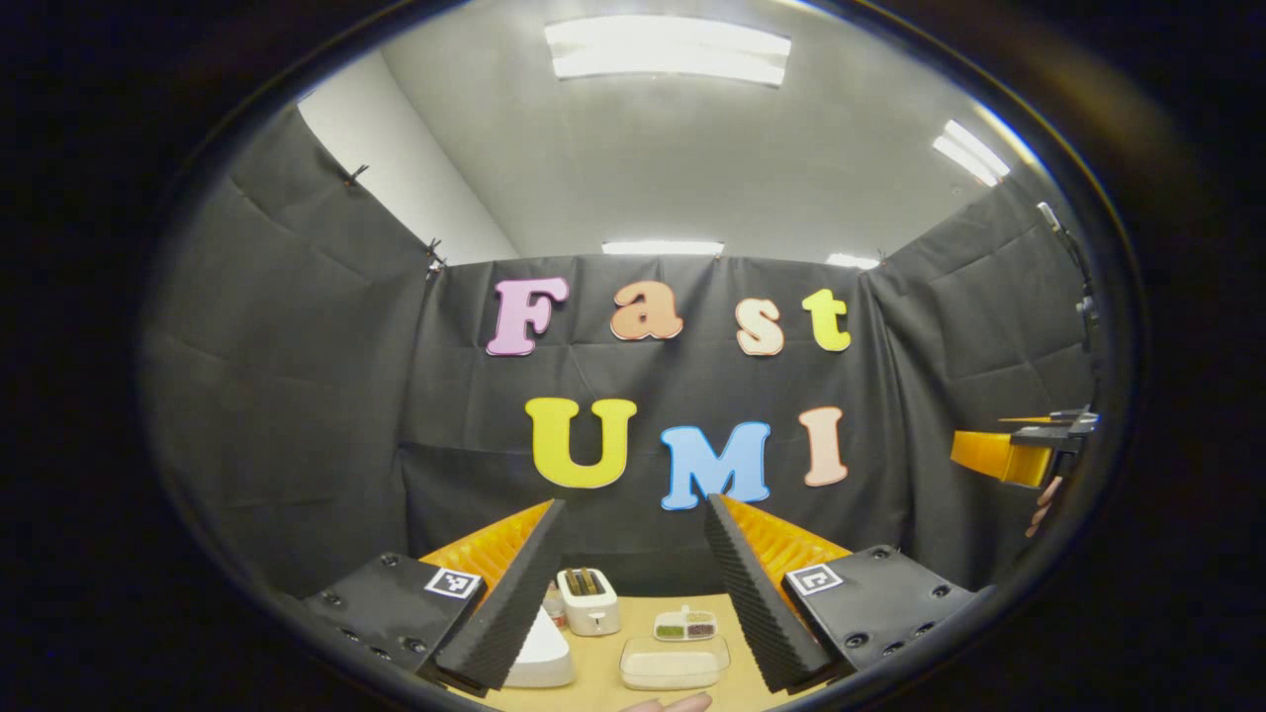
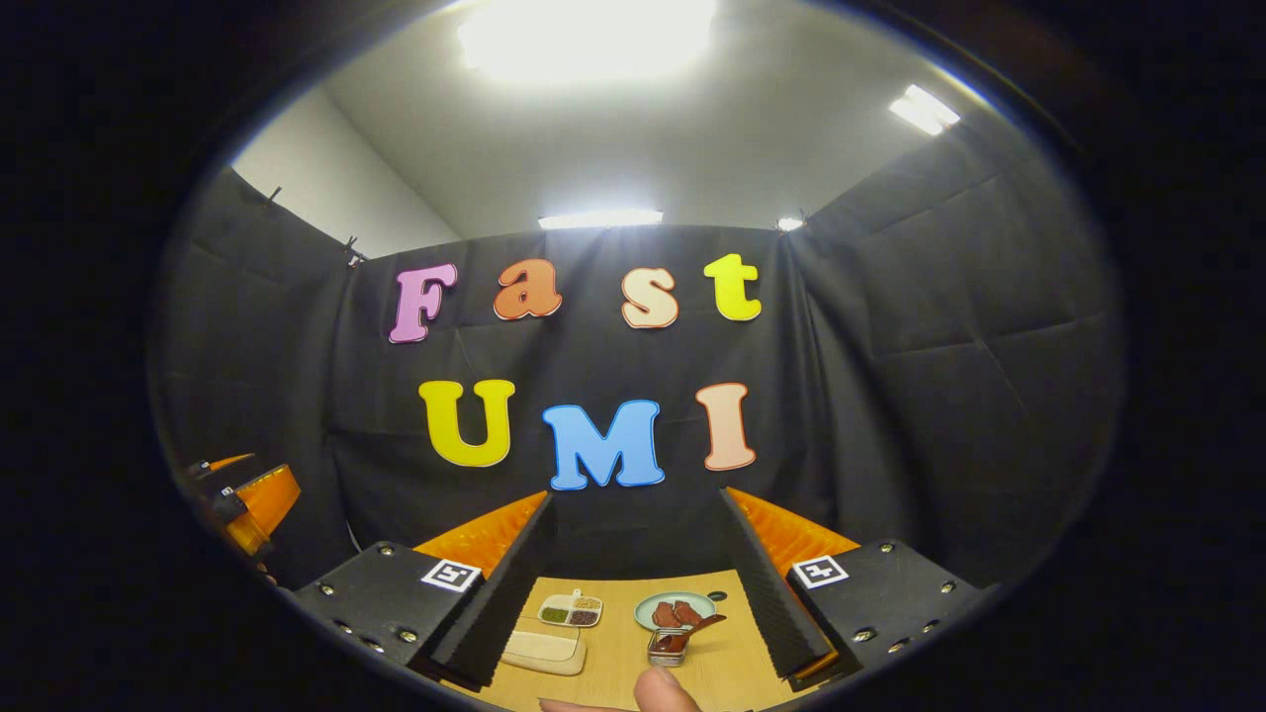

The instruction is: Close the left gripper, press the button to open the rice cooker; take a wooden spoon from the chopstick holder with the right hand, scoop a spoonful of rice and pour it into the rice cooker, then put the wooden spoon back into the chopstick holder.

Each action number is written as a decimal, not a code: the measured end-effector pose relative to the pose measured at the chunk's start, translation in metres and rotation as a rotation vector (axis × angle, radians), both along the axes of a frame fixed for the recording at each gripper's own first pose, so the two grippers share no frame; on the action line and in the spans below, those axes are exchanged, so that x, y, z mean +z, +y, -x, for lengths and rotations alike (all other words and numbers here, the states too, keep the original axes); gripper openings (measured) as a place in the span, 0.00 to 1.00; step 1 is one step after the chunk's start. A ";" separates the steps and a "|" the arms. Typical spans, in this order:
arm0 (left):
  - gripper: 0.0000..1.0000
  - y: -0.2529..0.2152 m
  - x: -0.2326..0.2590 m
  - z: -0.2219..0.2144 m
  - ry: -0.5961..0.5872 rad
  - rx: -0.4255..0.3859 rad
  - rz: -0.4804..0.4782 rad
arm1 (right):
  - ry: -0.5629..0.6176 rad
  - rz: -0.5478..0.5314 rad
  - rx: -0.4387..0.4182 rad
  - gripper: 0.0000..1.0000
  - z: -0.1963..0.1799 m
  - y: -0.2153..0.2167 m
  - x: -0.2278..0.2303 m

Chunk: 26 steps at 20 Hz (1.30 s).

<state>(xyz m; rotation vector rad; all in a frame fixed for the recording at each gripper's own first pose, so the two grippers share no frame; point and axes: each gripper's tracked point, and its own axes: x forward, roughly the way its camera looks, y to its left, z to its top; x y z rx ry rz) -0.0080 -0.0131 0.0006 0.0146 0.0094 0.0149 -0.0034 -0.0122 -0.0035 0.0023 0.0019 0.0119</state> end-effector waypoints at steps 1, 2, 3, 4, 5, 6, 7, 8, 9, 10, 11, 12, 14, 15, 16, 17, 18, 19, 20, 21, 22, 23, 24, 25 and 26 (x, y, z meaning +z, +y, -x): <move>0.96 0.000 -0.002 0.002 0.002 0.001 0.000 | 0.001 0.001 0.001 0.99 0.000 0.000 0.000; 0.96 0.001 -0.002 0.002 0.004 0.004 -0.001 | 0.003 0.001 0.003 0.98 0.000 0.000 -0.002; 0.96 0.000 -0.003 0.002 0.006 0.006 -0.002 | 0.003 0.000 0.003 0.98 0.000 -0.001 -0.002; 0.96 0.000 -0.003 0.001 0.008 0.007 -0.003 | 0.003 0.002 0.005 0.98 0.000 -0.002 -0.003; 0.96 -0.001 -0.004 0.000 0.009 0.009 -0.001 | 0.005 0.008 0.004 0.99 0.000 -0.002 -0.004; 0.96 -0.001 -0.004 0.000 0.011 0.010 0.001 | 0.006 0.015 0.004 0.98 0.000 -0.004 -0.006; 0.96 -0.003 -0.005 0.001 0.010 0.012 0.002 | 0.004 0.021 0.004 0.98 0.001 -0.006 -0.005; 0.96 -0.003 -0.003 0.001 0.008 0.015 0.001 | 0.001 0.026 0.004 0.96 0.000 -0.007 -0.005; 0.96 -0.004 -0.004 0.001 0.008 0.019 -0.001 | 0.000 0.032 0.003 0.98 0.000 -0.009 -0.005; 0.96 -0.005 -0.005 0.002 0.010 0.022 -0.003 | -0.001 0.038 0.004 0.98 0.000 -0.011 -0.006; 0.96 -0.007 -0.006 0.001 0.012 0.023 -0.003 | 0.002 0.046 0.005 0.98 0.000 -0.013 -0.007; 0.96 -0.008 -0.007 0.002 0.015 0.026 -0.002 | 0.003 0.052 0.006 0.98 0.000 -0.015 -0.009; 0.96 -0.012 -0.010 0.003 0.024 0.032 -0.003 | 0.008 0.059 0.010 0.98 -0.001 -0.020 -0.013; 0.96 -0.015 -0.013 0.004 0.027 0.036 -0.003 | 0.011 0.059 0.015 0.99 -0.002 -0.021 -0.015; 0.96 -0.017 -0.014 0.003 0.032 0.041 -0.006 | 0.014 0.062 0.020 0.98 -0.003 -0.023 -0.017; 0.96 -0.017 -0.017 0.004 0.036 0.048 -0.010 | 0.016 0.066 0.024 0.98 -0.005 -0.025 -0.019; 0.96 -0.019 -0.019 0.004 0.041 0.056 -0.013 | 0.019 0.072 0.029 0.98 -0.006 -0.027 -0.021; 0.96 -0.021 -0.021 0.004 0.045 0.063 -0.014 | 0.022 0.076 0.036 0.98 -0.007 -0.029 -0.023; 0.96 -0.024 -0.023 0.005 0.050 0.071 -0.014 | 0.024 0.078 0.044 0.99 -0.007 -0.031 -0.025; 0.95 -0.026 -0.025 0.006 0.054 0.081 -0.013 | 0.023 0.080 0.053 0.99 -0.008 -0.033 -0.026; 0.94 -0.028 -0.027 0.007 0.060 0.089 -0.014 | 0.025 0.083 0.062 0.99 -0.009 -0.035 -0.028; 0.95 -0.029 -0.028 0.007 0.062 0.102 -0.018 | 0.028 0.087 0.072 0.99 -0.011 -0.037 -0.030; 0.91 -0.031 -0.028 0.009 0.063 0.116 -0.027 | 0.029 0.089 0.085 0.98 -0.011 -0.039 -0.033; 0.87 -0.031 -0.030 0.011 0.063 0.132 -0.038 | 0.029 0.087 0.099 0.98 -0.012 -0.039 -0.036; 0.84 -0.030 -0.031 0.012 0.063 0.152 -0.054 | 0.032 0.081 0.112 0.98 -0.013 -0.040 -0.039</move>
